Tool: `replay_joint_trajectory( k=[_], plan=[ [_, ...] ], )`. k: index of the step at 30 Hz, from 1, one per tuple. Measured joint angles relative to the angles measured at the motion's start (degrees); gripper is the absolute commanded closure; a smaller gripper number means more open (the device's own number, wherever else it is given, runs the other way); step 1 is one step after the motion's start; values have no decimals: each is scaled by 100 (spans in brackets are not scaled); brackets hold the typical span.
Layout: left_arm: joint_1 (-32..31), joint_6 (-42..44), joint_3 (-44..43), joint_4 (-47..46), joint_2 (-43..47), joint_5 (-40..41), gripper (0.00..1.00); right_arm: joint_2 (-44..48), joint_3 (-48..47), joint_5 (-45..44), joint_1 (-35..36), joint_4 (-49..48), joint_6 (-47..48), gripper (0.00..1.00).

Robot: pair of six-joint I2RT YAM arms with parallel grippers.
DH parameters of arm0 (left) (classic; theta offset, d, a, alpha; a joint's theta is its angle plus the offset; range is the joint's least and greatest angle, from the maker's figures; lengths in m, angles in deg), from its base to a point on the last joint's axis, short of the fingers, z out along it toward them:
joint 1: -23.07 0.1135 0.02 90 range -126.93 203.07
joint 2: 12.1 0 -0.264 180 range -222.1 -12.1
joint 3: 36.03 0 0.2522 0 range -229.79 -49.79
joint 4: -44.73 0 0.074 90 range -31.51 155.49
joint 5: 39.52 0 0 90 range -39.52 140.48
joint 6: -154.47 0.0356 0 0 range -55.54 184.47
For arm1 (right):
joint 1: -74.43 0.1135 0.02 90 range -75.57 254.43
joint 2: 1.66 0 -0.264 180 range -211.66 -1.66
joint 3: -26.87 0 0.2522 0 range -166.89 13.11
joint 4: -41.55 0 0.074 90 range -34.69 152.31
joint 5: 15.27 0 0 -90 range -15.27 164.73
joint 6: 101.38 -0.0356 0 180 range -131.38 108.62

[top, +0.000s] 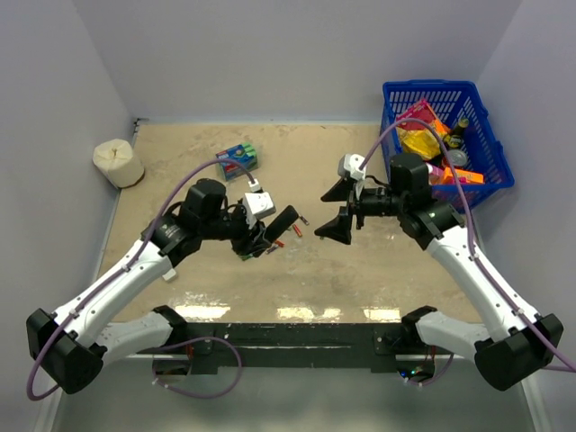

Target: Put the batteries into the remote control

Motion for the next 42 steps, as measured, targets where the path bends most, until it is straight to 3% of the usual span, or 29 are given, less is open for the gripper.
replay_joint_trajectory(
  k=[8,12,16,29,33,34,36,37,39,40,41,42],
  plan=[
    [-162,988,-890,382,-772,-826,100,-319,-96,597,382,354,1137,2],
    [-243,1198,-1021,625,-1019,-977,100,-566,-385,680,527,643,1631,7],
    [-289,1292,-1067,800,-1054,-1093,100,-774,-601,721,601,817,1952,18],
    [-326,1381,-1217,909,-1054,-1268,100,-1421,-1040,713,944,1696,2634,39],
    [-326,1384,-1222,909,-1054,-1274,100,-1434,-1060,708,977,1768,2680,53],
    [-332,1386,-1222,914,-1054,-1287,100,-1434,-1064,702,977,1773,2691,63],
    [-350,1388,-1222,922,-1054,-1294,100,-1445,-1084,697,977,1801,2719,75],
    [-358,1386,-1222,929,-1054,-1296,100,-1445,-1084,699,977,1821,2710,88],
    [-361,1386,-1222,942,-1054,-1296,90,-1445,-1086,695,981,1838,2734,100],
    [-361,1386,-1222,946,-1054,-1294,84,-1445,-1086,695,981,1845,2734,100],
    [-363,1386,-1222,946,-1054,-1287,64,-1443,-1086,693,981,1847,2734,100],
    [-363,1384,-1222,944,-1049,-1276,54,-1443,-1086,693,981,1843,2732,100]
  ],
)
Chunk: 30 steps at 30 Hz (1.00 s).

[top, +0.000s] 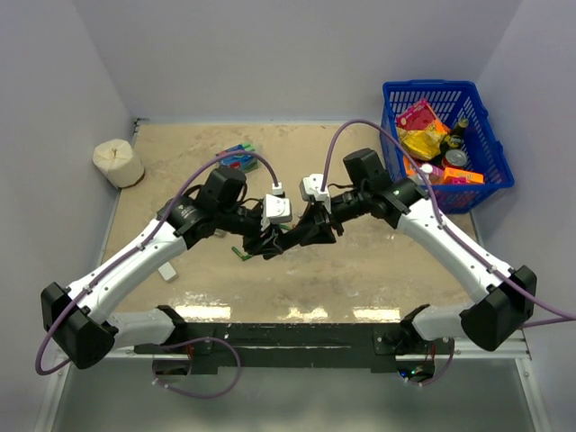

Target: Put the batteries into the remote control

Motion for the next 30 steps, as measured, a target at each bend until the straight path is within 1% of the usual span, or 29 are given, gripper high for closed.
replay_joint_trajectory(
  k=[1,2,3,4,5,6,9,12,13,16,18,21,23,27,30],
  plan=[
    [0,-2,0,-4,11,31,45,11,2,-11,0,-15,-2,100],
    [-9,-17,0,-26,33,92,30,26,4,-35,0,-55,-22,100],
    [-22,-50,2,-59,76,190,22,68,39,-63,0,-164,-83,100],
    [-26,-98,13,-125,153,385,16,166,120,-103,4,-310,-173,100],
    [-24,-210,52,-243,273,614,6,293,240,-164,9,-459,-330,100],
    [-15,-372,127,-435,442,861,0,470,420,-223,11,-702,-522,100],
    [50,-1104,507,-1123,1169,1814,0,1106,1126,-544,20,-1738,-1285,100],
    [157,-2133,981,-1834,1996,2796,0,1644,1899,-960,31,-3034,-2214,100],
    [192,-2542,1180,-2120,2293,3180,0,1816,2236,-1163,31,-3639,-2612,100],
    [240,-3888,1700,-2660,3029,4151,0,2044,2905,-1674,52,-4946,-3556,100],
    [240,-5112,2142,-2968,3565,4813,0,2070,3213,-2116,131,-5707,-4057,100],
    [245,-6347,2717,-3298,4061,5268,0,2068,3438,-2649,321,-6463,-4533,100],
    [245,-6994,3014,-3488,4205,5368,0,2061,3526,-2983,501,-6940,-4778,100],
    [245,-8120,3211,-3860,3980,5318,0,1937,3587,-3735,966,-7783,-5108,100],
    [245,-8703,3289,-4352,3694,5206,0,1731,3587,-4221,1333,-8214,-5191,100]
  ],
)
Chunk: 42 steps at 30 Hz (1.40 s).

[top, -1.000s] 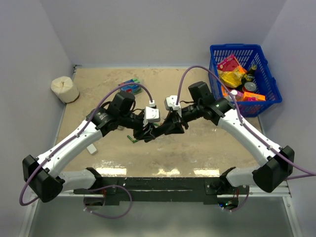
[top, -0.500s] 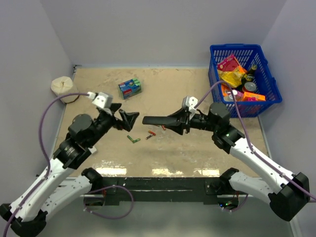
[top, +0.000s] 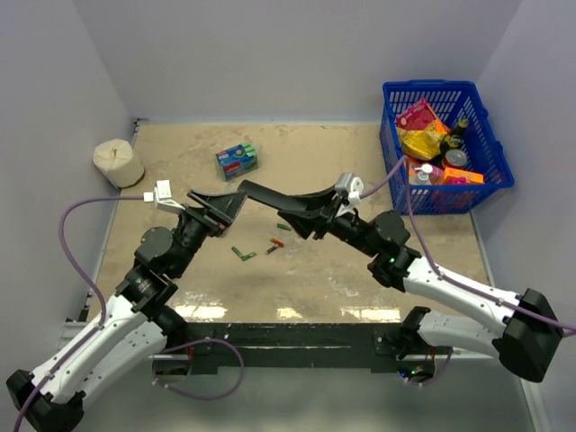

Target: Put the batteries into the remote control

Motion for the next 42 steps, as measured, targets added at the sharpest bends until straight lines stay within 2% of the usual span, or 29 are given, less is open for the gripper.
replay_joint_trajectory(
  k=[6,15,23,26,27,29,30,32,33,34,36,39,42],
  plan=[
    [-4,-730,129,-811,-361,-203,4,-415,0,-675,468,-435,-37,100],
    [-59,-1510,155,-1139,-645,-208,19,-684,0,-1344,938,-581,107,100],
    [-83,-1864,140,-706,-752,-114,42,-979,0,-1558,1139,-579,382,100],
    [-83,-1932,131,-577,-789,-92,60,-1036,0,-1631,1178,-590,468,100],
    [-83,-1954,131,-540,-791,-79,70,-1045,0,-1631,1178,-605,483,98],
    [-83,-1954,131,-448,-793,-50,79,-1047,0,-1628,1178,-627,509,93],
    [-83,-1967,131,-433,-789,-31,87,-1047,-2,-1628,1178,-623,522,90],
    [-83,-1941,109,-476,-767,-15,98,-1051,-2,-1606,1191,-479,544,79],
    [-87,-1912,109,-461,-754,-11,100,-1045,-2,-1609,1200,-435,557,72],
    [-94,-1862,109,-442,-745,-9,100,-1027,-4,-1609,1204,-365,562,58],
    [-114,-1729,109,-437,-750,-15,100,-955,-50,-1604,1204,-85,560,45],
    [-125,-1331,109,-514,-763,-13,100,-796,-197,-1624,1207,538,494,5],
    [-114,-793,109,-584,-796,59,100,-557,-542,-1661,1204,1523,361,2]
  ],
)
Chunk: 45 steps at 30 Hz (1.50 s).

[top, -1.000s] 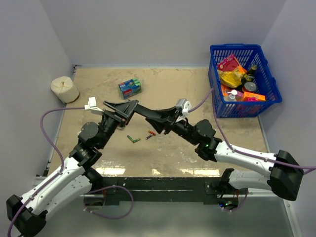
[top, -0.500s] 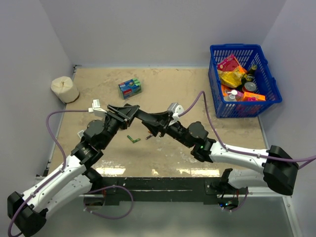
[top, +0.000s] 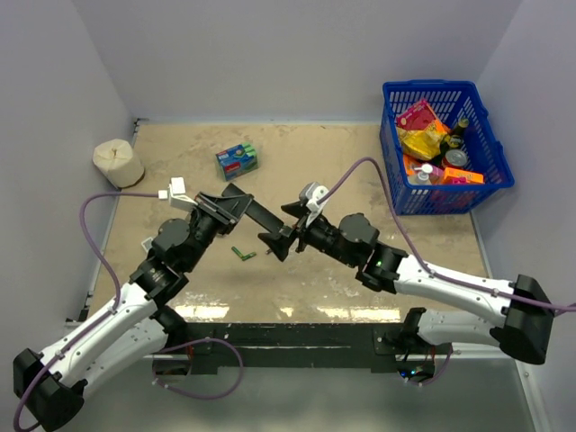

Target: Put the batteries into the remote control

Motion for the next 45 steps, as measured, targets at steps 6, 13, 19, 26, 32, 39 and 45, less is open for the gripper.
replay_joint_trajectory(
  k=[6,13,19,26,32,39,45],
  plan=[
    [0,1169,-22,7,-96,2,100,192,-1204,-153,0,2098,-142,5],
    [0,1899,-264,52,-179,-144,100,-385,-2498,-33,0,3703,-85,22],
    [0,2063,-428,81,-330,-308,100,-1097,-2719,37,0,4207,-74,25],
    [0,2142,-570,278,-431,-367,100,-1364,-2861,-232,0,4468,17,28],
    [0,2173,-713,479,-494,-350,100,-1364,-3077,-282,0,4398,122,34],
    [0,2212,-807,566,-538,-350,100,-1526,-3128,-293,0,4363,208,47],
    [0,2216,-809,568,-551,-352,100,-1633,-3141,-291,0,4358,249,53]
  ],
)
